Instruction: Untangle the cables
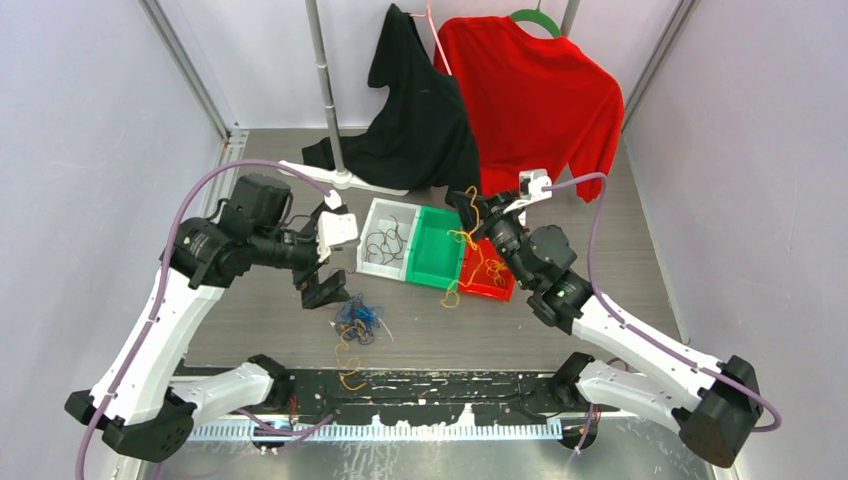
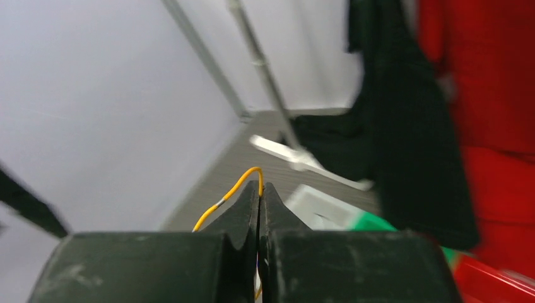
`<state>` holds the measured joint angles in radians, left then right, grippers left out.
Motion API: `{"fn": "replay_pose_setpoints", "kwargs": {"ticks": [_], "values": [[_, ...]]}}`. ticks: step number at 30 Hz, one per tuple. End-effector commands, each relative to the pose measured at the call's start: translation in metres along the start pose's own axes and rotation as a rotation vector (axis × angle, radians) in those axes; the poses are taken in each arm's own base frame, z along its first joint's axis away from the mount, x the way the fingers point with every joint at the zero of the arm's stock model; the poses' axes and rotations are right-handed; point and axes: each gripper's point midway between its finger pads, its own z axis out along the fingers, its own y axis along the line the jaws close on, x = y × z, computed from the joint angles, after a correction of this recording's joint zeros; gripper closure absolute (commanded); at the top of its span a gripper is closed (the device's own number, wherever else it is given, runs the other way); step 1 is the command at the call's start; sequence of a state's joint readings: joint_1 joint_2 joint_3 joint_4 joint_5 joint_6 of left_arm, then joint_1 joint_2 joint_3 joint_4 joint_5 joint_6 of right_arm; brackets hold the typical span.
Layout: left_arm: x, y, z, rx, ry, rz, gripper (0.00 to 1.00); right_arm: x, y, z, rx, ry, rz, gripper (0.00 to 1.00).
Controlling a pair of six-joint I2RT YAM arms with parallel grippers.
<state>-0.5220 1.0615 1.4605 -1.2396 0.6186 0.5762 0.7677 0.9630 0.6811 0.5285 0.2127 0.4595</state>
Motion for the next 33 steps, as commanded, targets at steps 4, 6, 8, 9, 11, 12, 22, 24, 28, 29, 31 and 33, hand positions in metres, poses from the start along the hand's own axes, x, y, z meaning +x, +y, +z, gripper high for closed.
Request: {"fn": "replay_pose_setpoints", "kwargs": {"ticks": [4, 6, 8, 9, 11, 12, 22, 24, 28, 29, 31, 33], "values": [[0.023, 0.007, -0.017, -0.088, 0.114, 0.105, 0.0, 0.008, -0.099, -0.03, 0.418, 0.23, -0.51, 0.99], [0.021, 0.009, -0.018, -0.102, 0.105, 0.112, 0.0, 0.008, -0.112, -0.03, 0.464, 0.25, -0.565, 0.99], [0.019, 0.011, -0.019, -0.117, 0.098, 0.115, 0.0, 0.009, -0.123, -0.027, 0.506, 0.266, -0.614, 0.99], [0.018, 0.012, -0.02, -0.124, 0.096, 0.115, 0.0, 0.007, -0.129, -0.025, 0.53, 0.269, -0.642, 0.99], [0.017, 0.013, -0.021, -0.138, 0.093, 0.112, 0.0, 0.0, -0.142, -0.022, 0.591, 0.259, -0.688, 0.99], [0.017, 0.013, -0.022, -0.141, 0.092, 0.112, 0.0, -0.004, -0.147, -0.02, 0.615, 0.245, -0.696, 0.99], [0.019, 0.013, -0.025, -0.167, 0.08, 0.133, 0.01, -0.053, -0.177, -0.024, 0.74, 0.132, -0.651, 0.99], [0.018, 0.014, -0.025, -0.169, 0.073, 0.137, 0.01, -0.063, -0.183, -0.032, 0.785, 0.118, -0.663, 0.99], [0.016, 0.014, -0.025, -0.172, 0.065, 0.14, 0.0, -0.079, -0.188, -0.048, 0.83, 0.079, -0.642, 0.99], [0.016, 0.013, -0.025, -0.17, 0.065, 0.139, 0.0, -0.081, -0.188, -0.051, 0.826, 0.068, -0.629, 0.99], [0.016, 0.014, -0.024, -0.17, 0.065, 0.137, 0.0, -0.084, -0.187, -0.055, 0.814, 0.054, -0.611, 0.99], [0.015, 0.014, -0.024, -0.168, 0.061, 0.139, 0.0, -0.083, -0.188, -0.058, 0.816, 0.067, -0.614, 0.99]]}}
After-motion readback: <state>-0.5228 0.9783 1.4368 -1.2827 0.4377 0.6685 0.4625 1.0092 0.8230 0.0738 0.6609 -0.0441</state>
